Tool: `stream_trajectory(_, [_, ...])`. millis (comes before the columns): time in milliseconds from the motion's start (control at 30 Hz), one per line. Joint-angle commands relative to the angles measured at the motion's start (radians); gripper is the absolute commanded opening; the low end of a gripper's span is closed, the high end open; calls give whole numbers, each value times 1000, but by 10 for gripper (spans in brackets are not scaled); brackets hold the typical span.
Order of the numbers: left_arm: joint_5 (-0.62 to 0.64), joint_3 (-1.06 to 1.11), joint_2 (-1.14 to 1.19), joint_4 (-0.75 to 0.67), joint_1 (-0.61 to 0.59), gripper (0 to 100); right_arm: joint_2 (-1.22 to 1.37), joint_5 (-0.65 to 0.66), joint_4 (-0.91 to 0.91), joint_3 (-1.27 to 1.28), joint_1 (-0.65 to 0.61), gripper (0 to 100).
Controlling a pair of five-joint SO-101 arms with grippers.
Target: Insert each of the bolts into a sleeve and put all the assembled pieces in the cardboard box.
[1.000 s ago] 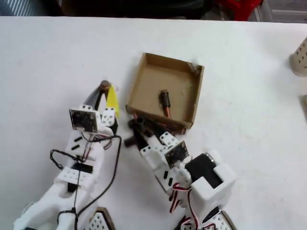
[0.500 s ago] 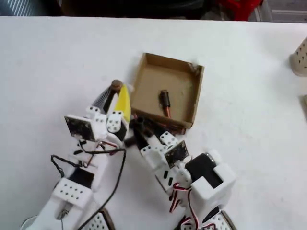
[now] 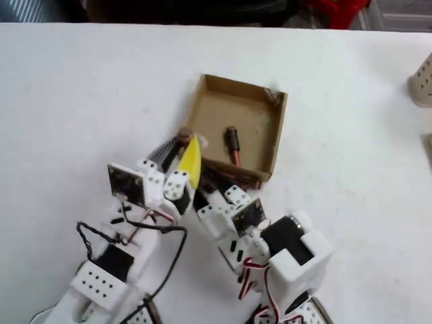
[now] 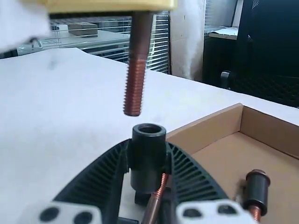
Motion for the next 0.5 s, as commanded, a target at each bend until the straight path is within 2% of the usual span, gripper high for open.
stream_trajectory(0, [9, 8, -31, -12, 15, 23, -1, -6, 2, -14, 4, 16])
stream_trajectory(133, [11, 49, -30, -81, 19, 23, -1, -6, 2, -14, 4, 16])
stream_trajectory(467, [11, 25, -30, -89, 39, 22, -1, -8, 2, -14, 4, 16])
